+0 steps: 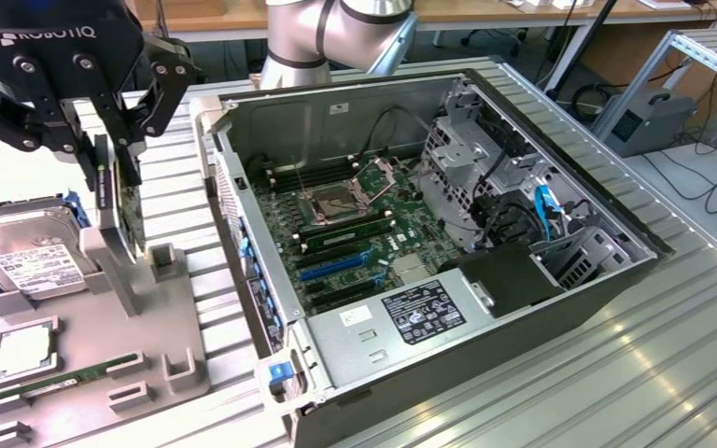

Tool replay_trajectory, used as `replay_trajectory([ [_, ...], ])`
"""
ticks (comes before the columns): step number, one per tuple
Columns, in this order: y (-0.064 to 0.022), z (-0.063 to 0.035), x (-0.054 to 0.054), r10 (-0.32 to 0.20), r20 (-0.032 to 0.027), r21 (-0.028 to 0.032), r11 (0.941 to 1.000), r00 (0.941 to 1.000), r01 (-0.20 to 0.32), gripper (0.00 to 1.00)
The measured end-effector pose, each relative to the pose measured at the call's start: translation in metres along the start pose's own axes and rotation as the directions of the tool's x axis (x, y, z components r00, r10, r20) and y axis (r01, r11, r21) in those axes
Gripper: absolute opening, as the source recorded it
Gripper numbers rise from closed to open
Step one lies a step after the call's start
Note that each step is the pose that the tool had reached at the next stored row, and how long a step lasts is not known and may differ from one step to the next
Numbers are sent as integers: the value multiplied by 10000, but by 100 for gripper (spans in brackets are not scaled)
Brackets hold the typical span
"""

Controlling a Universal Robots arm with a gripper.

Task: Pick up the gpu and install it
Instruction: 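Pick up the gpu and move the gpu toward the slot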

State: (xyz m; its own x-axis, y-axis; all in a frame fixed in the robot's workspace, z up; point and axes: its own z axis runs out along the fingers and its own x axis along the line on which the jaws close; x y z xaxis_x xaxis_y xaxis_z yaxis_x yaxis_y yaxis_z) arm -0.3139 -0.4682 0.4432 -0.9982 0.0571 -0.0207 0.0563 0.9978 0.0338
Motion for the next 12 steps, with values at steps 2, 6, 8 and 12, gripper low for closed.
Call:
replay_trajectory([
  [2, 0, -1, 0, 0, -1, 1, 10000, 10000, 0, 27],
  [6, 0, -1, -2, 0, -2, 1, 10000, 10000, 0, 27],
  [8, 1, -1, -24, -1, -2, 1, 10000, 10000, 1, 27],
  [12, 9, 3, -152, 0, -1, 0, 10000, 10000, 0, 27],
])
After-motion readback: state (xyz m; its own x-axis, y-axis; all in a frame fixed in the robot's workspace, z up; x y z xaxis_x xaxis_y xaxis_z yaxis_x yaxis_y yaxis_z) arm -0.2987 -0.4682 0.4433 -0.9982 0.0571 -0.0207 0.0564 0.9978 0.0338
